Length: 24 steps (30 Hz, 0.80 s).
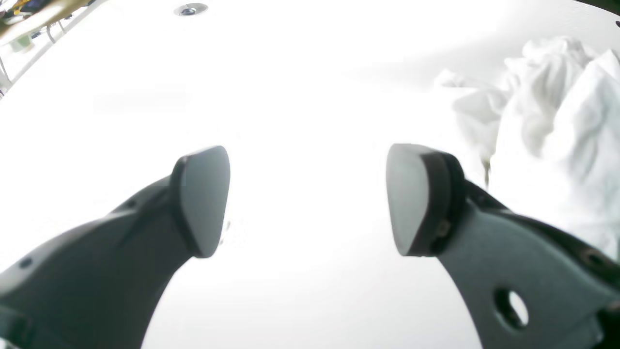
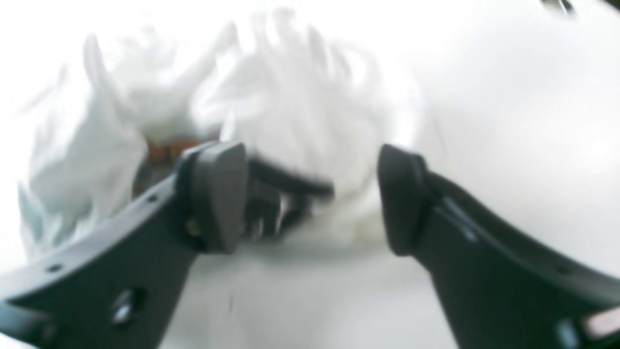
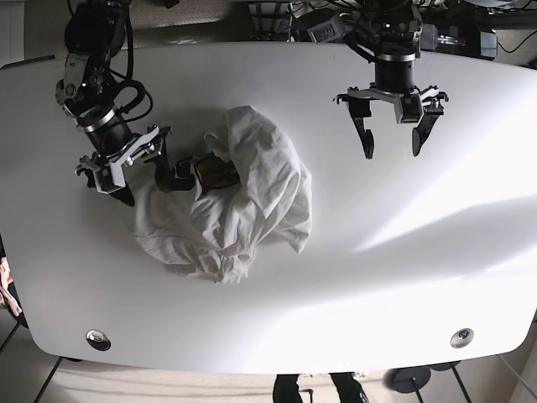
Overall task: Fold the T-shirt properly
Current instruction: 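Reach the right gripper down and grasp the white shirt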
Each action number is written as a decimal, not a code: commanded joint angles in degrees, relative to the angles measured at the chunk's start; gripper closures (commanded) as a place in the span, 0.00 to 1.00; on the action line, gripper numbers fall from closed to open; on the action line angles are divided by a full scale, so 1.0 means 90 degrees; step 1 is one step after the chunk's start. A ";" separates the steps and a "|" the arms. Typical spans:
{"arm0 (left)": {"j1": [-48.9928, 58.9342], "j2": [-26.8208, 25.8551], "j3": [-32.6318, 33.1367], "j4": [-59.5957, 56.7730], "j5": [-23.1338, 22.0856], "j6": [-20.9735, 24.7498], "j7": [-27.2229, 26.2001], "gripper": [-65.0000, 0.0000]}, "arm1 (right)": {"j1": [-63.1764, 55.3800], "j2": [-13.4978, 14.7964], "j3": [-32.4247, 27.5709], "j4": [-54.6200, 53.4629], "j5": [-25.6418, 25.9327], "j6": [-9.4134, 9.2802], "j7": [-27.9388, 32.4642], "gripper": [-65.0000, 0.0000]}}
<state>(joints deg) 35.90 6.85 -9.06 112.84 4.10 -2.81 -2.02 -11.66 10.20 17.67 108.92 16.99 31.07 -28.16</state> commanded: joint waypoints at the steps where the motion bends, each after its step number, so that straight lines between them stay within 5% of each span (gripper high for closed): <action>1: -0.0165 -0.0004 -0.0004 0.0068 0.0009 0.0004 0.0054 0.28 | 0.0597 0.0064 -0.0249 -0.0103 0.0090 0.0001 -0.0373 0.24; 3: -0.0399 -0.0014 -0.0004 -0.0020 -0.0001 0.0004 0.0220 0.28 | 0.1330 0.0064 -0.0581 -0.0581 0.0090 -0.0048 -0.0636 0.17; 9: -0.0458 -0.0014 -0.0004 -0.0059 0.0018 0.0004 0.0259 0.28 | 0.3166 0.0142 -0.0884 -0.3199 0.0070 -0.0058 -0.0578 0.18; 16: -0.0516 -0.0024 -0.0004 -0.0147 0.0018 -0.0005 0.0259 0.28 | 0.4397 0.0874 -0.0884 -0.6130 0.0100 -0.0028 0.0370 0.18; 24: -0.0790 -0.0024 -0.0014 -0.0313 0.0028 -0.0005 0.0259 0.28 | 0.4045 0.0689 -0.0865 -0.6403 0.0148 0.0011 0.0370 0.19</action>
<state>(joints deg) 28.73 6.61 -9.21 109.12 4.32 -2.96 1.93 22.74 16.01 9.76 50.48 17.50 30.59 -25.98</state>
